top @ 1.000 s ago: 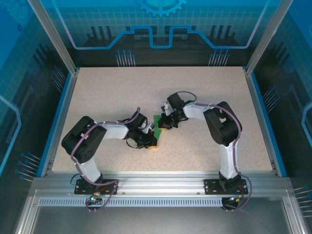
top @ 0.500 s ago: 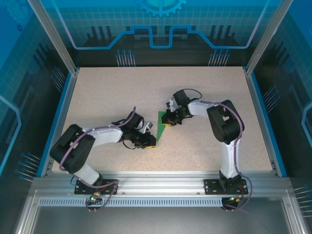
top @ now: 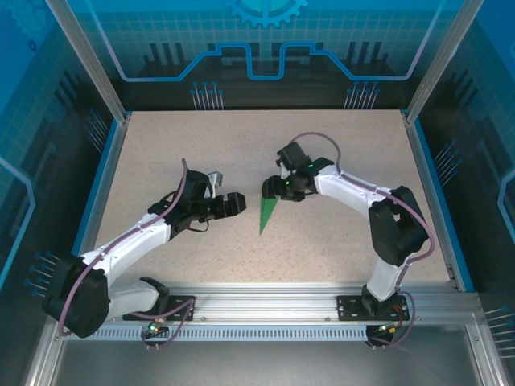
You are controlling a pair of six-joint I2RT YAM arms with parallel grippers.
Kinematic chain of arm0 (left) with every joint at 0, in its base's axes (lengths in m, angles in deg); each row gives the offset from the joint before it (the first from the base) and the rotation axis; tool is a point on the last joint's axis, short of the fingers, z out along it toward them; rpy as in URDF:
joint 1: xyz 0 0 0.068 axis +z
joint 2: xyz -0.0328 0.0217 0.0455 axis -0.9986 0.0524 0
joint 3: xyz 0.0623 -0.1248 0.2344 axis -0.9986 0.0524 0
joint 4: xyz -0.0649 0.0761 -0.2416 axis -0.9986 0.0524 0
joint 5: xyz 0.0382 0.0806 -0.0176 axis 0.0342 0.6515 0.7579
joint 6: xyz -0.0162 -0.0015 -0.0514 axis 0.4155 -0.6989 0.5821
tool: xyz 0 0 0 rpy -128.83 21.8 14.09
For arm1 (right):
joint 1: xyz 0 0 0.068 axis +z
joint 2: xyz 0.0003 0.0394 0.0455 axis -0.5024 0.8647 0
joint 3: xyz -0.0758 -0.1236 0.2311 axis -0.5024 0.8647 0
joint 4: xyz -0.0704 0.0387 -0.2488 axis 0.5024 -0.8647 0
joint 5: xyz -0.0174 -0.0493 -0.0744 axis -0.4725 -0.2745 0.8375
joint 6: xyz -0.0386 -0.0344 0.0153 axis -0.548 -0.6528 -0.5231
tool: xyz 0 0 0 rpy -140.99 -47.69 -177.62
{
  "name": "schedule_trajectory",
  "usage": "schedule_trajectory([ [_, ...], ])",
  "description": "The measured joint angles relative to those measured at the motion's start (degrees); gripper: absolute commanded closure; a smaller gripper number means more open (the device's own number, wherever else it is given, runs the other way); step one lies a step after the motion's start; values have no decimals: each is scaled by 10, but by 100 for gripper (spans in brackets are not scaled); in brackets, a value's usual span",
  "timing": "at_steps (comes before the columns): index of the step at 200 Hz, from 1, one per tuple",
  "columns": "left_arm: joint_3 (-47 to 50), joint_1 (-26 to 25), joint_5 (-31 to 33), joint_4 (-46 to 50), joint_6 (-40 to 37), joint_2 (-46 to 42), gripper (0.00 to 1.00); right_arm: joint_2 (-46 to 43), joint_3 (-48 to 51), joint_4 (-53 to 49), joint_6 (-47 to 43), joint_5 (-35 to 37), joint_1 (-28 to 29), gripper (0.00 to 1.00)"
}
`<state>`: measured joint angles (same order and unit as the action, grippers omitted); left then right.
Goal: Fold a paper plane with a square sheet of paper (fold left side to right side)
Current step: Fold the wing for the fifth time at the center of the table, then pick up the paper plane at the center of the table.
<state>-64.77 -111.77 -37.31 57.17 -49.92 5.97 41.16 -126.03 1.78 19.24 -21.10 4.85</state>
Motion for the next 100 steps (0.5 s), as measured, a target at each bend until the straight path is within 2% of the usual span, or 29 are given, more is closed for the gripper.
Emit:
schedule_trajectory([
  [28,0,3,42,10,5,0,11,53,-35,-48,24,44,37,34],
  [68,0,3,60,10,6,3,11,113,-83,-81,36,78,44,36],
  [100,0,3,64,10,10,5,10,124,-93,-95,36,89,48,54],
])
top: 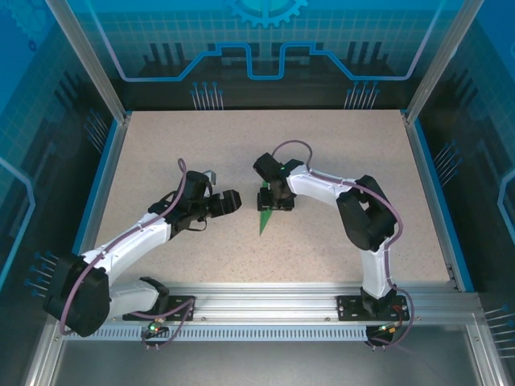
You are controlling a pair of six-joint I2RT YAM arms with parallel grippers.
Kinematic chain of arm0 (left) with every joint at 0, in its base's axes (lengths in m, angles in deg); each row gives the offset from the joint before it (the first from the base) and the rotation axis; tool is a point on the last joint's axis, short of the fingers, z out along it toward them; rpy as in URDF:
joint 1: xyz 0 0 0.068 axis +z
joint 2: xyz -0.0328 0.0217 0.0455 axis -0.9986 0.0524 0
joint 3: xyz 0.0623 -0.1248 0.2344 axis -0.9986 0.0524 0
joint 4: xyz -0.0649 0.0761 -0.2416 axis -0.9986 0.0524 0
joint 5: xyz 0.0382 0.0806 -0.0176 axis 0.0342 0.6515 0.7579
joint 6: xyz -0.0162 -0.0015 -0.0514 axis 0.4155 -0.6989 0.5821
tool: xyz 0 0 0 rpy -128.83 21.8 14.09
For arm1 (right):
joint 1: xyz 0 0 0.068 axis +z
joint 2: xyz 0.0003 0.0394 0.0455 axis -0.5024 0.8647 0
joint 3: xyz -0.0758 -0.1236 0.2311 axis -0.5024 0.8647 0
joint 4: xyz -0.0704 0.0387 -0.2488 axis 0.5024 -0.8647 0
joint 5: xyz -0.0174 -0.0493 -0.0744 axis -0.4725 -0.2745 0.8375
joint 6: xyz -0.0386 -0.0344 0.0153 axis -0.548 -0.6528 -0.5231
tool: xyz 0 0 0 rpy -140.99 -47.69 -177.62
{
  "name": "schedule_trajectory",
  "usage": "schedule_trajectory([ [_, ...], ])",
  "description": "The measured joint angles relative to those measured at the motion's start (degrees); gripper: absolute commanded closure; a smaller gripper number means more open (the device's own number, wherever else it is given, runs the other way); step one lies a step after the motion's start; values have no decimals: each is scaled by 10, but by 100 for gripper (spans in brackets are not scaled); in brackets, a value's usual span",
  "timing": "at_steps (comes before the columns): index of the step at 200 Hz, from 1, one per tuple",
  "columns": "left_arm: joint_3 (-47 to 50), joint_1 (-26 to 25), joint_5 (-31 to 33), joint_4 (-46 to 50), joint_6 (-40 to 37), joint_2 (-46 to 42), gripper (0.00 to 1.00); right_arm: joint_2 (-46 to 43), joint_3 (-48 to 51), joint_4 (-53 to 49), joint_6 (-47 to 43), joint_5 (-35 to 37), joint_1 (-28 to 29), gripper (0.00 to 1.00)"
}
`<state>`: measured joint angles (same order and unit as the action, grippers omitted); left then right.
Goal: Fold a paper plane with a square sheet of paper (fold left side to right side)
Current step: Pick up the paper plane at the center of the table, then place the paper plane at the center of the table.
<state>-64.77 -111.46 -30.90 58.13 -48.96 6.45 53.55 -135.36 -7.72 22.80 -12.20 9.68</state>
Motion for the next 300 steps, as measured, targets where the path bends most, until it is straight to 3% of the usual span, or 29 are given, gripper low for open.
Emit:
schedule_trajectory([
  [24,0,0,0,0,2,4,10,-1,0,-8,5,9,0,67],
  [54,0,0,0,0,6,8,10,-17,5,-13,-5,14,0,93],
  [68,0,0,2,0,6,8,10,-33,9,-13,-5,14,0,100],
  [106,-5,0,10,9,6,8,9,-93,31,4,-15,-13,1,100],
  [145,-17,0,30,13,5,4,8,-176,113,71,-19,-87,1,100],
  [178,-23,0,38,14,5,-1,8,-176,185,127,-19,-143,-14,100],
  [253,-23,0,39,18,5,-1,8,-162,240,139,-49,-131,-70,97],
  [300,-23,0,39,21,5,-1,7,-162,243,123,-67,-99,-76,84],
])
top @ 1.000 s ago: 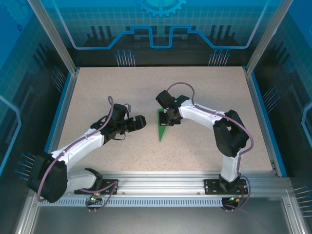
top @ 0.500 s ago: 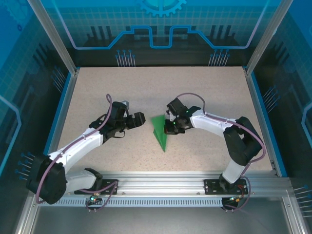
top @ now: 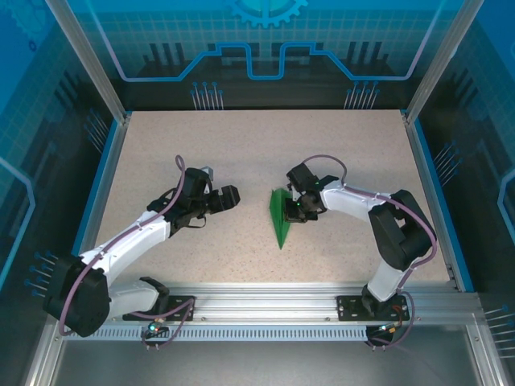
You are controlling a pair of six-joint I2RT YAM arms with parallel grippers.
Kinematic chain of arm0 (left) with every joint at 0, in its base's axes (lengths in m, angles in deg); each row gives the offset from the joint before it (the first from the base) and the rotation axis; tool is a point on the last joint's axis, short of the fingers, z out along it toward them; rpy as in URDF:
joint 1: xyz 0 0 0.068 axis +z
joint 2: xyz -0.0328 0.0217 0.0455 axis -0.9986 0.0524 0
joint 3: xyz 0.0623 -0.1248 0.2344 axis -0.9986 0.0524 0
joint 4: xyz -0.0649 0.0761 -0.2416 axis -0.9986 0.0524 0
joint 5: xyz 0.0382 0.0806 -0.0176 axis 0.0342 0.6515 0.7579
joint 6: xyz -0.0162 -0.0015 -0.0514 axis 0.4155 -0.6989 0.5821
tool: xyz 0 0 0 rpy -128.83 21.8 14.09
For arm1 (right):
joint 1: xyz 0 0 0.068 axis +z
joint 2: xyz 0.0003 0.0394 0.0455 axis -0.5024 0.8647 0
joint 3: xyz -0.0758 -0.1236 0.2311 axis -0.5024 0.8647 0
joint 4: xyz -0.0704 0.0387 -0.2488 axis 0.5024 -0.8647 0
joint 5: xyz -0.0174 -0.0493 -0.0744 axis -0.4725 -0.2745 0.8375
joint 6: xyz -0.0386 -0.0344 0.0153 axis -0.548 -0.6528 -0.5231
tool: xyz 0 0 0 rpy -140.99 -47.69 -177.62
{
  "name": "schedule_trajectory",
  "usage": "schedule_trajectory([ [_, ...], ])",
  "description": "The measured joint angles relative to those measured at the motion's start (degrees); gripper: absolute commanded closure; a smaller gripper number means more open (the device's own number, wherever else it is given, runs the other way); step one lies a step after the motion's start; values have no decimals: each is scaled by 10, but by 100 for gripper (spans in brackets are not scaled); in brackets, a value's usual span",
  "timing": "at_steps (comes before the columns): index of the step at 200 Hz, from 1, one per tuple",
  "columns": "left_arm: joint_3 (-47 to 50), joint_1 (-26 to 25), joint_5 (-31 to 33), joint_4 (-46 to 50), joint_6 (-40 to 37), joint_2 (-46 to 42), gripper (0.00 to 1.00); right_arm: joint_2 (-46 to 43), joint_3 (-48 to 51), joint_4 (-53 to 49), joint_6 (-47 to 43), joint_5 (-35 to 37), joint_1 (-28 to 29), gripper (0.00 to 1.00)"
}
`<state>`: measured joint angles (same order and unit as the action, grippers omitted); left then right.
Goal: Fold a paper plane with a square sheet of paper (fold left side to right side)
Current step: Place the paper plane at the center of the table, then pick up the paper plane at the center of the table.
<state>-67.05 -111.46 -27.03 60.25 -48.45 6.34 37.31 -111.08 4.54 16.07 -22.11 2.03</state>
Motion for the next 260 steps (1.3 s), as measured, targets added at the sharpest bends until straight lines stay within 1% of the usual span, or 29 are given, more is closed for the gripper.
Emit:
schedule_trajectory([
  [14,0,0,0,0,0,0,7,0,0,-9,-5,8,0,77],
  [45,0,0,0,0,0,0,7,-4,-6,-28,-11,21,0,67],
  [69,-2,0,0,1,0,0,6,-29,-20,-57,-16,35,1,58],
  [102,-7,0,4,2,-2,0,3,-70,-47,-90,-18,49,18,54],
  [135,-12,0,5,2,-2,0,2,-58,-53,-96,-8,33,38,53],
  [192,-16,0,5,3,-2,4,1,21,-57,-95,5,5,54,54],
  [205,-16,0,5,4,-2,4,1,30,-61,-95,8,3,54,57],
  [229,-16,0,5,4,-2,4,1,36,-68,-93,10,1,55,65],
  [245,-17,0,5,5,-6,4,1,44,-78,-92,11,2,57,69],
  [260,-19,0,5,7,-10,4,1,57,-88,-92,13,3,57,75],
])
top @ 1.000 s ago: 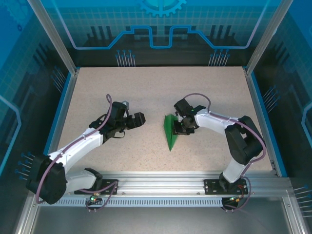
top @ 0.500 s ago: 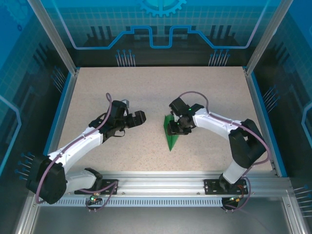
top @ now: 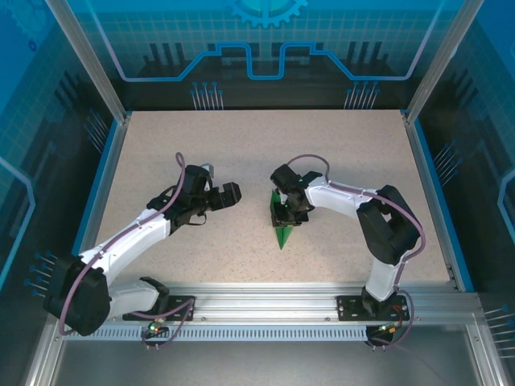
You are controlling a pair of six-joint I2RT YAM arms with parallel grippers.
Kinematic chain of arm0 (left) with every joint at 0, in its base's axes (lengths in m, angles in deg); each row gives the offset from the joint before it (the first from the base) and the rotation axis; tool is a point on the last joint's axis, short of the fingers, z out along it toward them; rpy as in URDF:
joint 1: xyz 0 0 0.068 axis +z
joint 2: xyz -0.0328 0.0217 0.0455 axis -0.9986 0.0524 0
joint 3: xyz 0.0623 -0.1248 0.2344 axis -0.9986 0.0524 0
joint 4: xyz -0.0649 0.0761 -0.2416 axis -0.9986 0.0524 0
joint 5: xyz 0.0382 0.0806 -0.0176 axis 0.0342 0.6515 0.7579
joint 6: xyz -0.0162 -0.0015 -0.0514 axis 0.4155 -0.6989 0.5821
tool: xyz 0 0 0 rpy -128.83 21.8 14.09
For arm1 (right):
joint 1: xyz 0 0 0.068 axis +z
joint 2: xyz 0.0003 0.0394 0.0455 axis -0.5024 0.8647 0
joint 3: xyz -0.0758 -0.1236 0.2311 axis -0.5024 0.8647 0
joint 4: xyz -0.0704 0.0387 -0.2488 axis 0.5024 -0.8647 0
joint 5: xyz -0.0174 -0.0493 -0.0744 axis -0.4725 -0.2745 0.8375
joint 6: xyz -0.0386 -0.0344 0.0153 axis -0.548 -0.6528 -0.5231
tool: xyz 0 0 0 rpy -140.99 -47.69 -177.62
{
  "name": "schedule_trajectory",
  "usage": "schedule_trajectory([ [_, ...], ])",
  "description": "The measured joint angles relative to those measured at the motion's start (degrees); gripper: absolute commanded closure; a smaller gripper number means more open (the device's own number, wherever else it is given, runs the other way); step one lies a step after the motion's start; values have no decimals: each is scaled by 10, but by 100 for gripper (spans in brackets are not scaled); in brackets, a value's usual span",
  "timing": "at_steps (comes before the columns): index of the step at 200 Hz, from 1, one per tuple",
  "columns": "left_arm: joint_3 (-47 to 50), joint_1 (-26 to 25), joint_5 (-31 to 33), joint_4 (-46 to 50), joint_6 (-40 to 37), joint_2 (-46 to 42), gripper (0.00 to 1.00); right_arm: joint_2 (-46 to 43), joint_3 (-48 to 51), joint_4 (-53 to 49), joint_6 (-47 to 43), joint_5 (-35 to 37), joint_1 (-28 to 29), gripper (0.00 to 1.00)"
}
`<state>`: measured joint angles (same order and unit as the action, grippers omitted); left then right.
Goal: Fold a paper plane with a square sheet of paper (fold left side to right side)
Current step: Pick up the paper plane at the center of the table, then place the paper at the center of the table.
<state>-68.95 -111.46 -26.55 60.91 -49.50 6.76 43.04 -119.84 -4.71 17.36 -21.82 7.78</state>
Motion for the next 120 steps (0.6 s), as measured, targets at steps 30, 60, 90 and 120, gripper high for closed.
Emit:
schedule_trajectory([
  [30,-1,0,1,2,-2,0,1,18,-6,-2,3,3,0,87],
  [60,-3,0,4,6,-3,0,1,19,-21,-22,4,14,-1,93],
  [90,-10,0,4,16,-6,0,1,19,-60,-44,-4,17,-14,93],
  [120,-12,0,4,18,-6,0,1,35,-122,-79,-23,23,-54,93],
])
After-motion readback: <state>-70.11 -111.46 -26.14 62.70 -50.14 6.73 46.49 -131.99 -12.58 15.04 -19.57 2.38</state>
